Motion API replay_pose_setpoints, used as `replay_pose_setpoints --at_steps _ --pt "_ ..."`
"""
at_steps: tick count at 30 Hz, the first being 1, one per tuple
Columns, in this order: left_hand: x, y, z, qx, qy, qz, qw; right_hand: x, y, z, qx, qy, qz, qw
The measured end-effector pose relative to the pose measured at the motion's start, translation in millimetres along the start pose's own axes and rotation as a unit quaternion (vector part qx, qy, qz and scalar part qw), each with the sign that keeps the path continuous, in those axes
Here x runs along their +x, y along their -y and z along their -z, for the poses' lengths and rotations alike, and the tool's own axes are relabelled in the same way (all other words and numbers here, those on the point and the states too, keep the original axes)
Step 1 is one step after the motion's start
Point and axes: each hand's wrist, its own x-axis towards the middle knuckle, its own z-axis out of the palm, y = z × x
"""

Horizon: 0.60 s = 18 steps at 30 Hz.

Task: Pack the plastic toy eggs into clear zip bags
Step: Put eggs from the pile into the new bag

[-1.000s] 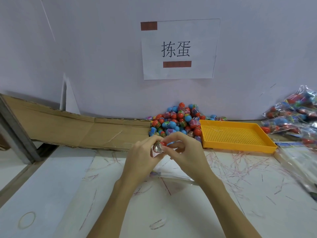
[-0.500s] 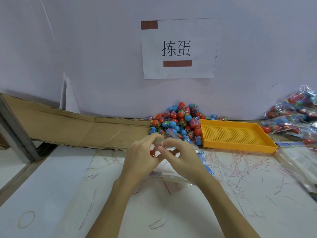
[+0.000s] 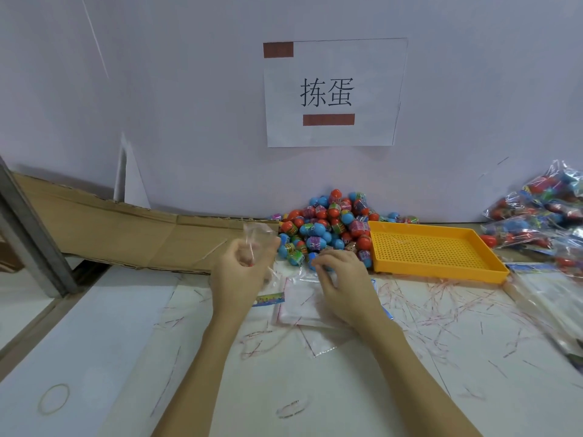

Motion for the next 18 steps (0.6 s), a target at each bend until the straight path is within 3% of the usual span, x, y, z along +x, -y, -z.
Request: replay_pose_setpoints --at_steps 4,8,12,18 --pt "3 -5 2 -0.135 0.023 0.176 0.975 1 -3 -14 -0.12 0.056 -0.013 0.991" --pt "8 -5 3 -0.228 0.106 0.27 0.929 3 -2 -18 -0.12 0.023 -0.006 0.992" --pt "8 -4 3 -0.338 0.166 0.235 0.896 2 5 -12 -0.033 -0.092 0.015 0.995" --pt "2 1 1 -0.172 0.178 0.055 0.967 2 16 1 0.112 -0.158 0.009 0.981"
